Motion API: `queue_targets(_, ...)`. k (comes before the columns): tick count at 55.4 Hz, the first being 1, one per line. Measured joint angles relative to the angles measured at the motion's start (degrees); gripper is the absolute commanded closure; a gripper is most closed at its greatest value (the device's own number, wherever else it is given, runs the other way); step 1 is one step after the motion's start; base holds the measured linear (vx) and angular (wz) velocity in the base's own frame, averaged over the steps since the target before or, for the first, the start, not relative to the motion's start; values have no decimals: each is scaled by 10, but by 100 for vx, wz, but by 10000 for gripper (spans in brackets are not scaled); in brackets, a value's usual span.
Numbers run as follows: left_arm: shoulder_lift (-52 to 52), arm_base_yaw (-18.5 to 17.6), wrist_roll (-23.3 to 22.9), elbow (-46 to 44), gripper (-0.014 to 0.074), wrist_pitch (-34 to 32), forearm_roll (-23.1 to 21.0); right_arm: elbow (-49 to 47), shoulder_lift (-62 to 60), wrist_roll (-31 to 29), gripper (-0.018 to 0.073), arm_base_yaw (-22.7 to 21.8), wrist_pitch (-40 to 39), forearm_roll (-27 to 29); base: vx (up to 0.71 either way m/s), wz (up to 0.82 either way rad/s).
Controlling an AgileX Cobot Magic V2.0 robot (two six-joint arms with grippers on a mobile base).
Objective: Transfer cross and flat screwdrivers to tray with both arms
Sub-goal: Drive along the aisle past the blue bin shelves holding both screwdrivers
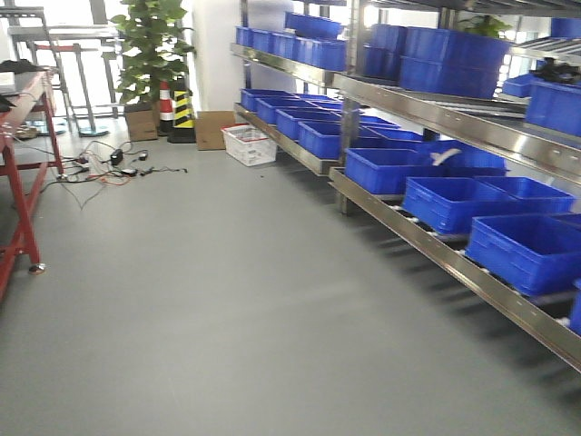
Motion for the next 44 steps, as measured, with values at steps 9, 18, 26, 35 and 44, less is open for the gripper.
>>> queue_targets(9, 0, 0, 0, 0, 599, 0, 0, 0, 0, 0, 567, 0, 0, 0, 58, 25)
queue_targets(18, 0, 0, 0, 0, 599, 0, 0, 0, 0, 0, 567, 0, 0, 0, 59, 21)
queue_targets(26, 0, 0, 0, 0, 599, 0, 0, 0, 0, 0, 567, 0, 0, 0, 60, 13)
queue_targets(35, 0, 0, 0, 0, 599, 0, 0, 0, 0, 0, 567, 0, 0, 0, 60, 1)
queue_targets(44, 0, 0, 0, 0, 599, 0, 0, 0, 0, 0, 567, 0, 0, 0, 61, -11)
